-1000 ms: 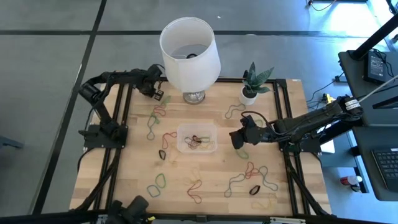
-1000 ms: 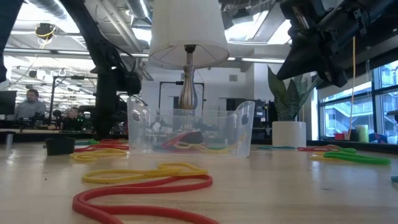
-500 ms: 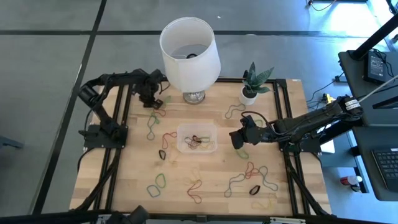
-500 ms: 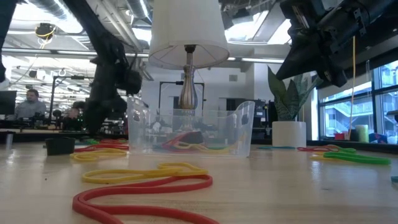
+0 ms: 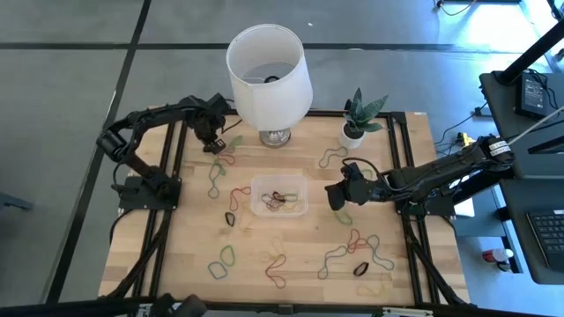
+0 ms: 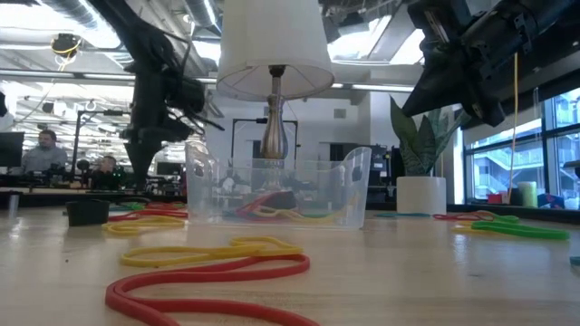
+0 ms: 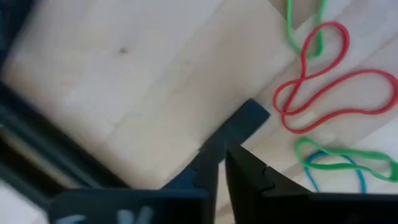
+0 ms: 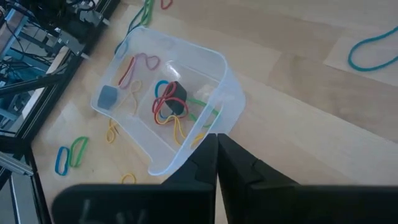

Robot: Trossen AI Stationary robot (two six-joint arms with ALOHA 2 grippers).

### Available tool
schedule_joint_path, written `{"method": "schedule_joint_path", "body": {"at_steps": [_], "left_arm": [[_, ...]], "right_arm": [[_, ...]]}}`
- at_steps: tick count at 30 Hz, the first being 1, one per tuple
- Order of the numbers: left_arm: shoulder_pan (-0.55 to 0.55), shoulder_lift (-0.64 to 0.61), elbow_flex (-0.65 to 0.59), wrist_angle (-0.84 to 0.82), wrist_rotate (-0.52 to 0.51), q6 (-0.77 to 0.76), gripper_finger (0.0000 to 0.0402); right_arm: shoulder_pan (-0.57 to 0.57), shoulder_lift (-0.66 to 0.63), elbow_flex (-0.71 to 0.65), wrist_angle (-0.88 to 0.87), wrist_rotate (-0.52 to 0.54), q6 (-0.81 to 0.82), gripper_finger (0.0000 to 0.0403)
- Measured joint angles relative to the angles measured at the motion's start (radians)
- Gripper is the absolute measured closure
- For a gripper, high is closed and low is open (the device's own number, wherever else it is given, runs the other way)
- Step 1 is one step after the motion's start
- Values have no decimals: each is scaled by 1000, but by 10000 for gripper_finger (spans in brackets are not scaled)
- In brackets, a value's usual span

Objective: Pick and place rubber bands into bin
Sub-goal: Put the top left black rubber band into the transparent bin

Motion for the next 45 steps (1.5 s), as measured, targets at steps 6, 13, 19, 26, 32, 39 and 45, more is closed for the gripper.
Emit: {"method": "schedule_joint_path", "body": {"at_steps": [6,13,19,26,32,39,45], "left_arm": [[14,78,0,5,18,34,297],[13,163,0,14,12,71,239],[12,223,6,24,-20,72,255],[-10,212,2,-45,7,-42,389],[-105,93,-1,-220,5,-260,397],[-334,-164,-1,-312,12,-576,398],[-595,-298,0,-265,142,-914,399]], "right_arm": [[0,0,0,1,0,2,389],[0,0,0,5,0,7,389],[0,0,0,4,0,4,389],[0,0,0,0,0,-102,389],[14,-1,0,-15,-1,-253,389],[57,-68,1,-200,-59,-348,393],[87,-239,-103,-217,-102,-436,399]]}}
